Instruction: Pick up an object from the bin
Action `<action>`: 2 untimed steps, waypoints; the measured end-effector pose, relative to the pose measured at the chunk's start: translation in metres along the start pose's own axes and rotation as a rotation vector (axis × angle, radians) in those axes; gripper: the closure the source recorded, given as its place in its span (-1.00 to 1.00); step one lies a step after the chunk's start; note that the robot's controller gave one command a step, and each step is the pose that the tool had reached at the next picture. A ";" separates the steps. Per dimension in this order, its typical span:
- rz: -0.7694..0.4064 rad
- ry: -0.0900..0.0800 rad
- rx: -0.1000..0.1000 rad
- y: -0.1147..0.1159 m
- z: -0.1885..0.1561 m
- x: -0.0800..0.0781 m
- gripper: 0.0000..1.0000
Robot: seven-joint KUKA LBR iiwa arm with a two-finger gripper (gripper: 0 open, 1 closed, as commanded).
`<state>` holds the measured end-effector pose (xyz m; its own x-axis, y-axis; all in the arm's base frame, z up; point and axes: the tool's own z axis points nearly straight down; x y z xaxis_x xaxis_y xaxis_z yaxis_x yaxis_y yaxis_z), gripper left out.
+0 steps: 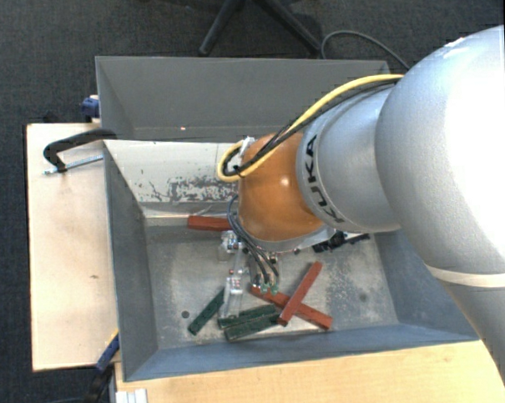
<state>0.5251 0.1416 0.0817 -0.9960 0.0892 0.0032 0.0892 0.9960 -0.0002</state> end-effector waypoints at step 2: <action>0.000 -0.004 -0.002 0.001 -0.003 -0.001 -1.00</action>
Offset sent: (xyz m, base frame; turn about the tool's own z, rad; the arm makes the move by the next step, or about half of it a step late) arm 0.0000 0.0000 0.0000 0.0000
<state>0.5258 0.1422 0.0844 -0.9960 0.0891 -0.0005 0.0891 0.9960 0.0018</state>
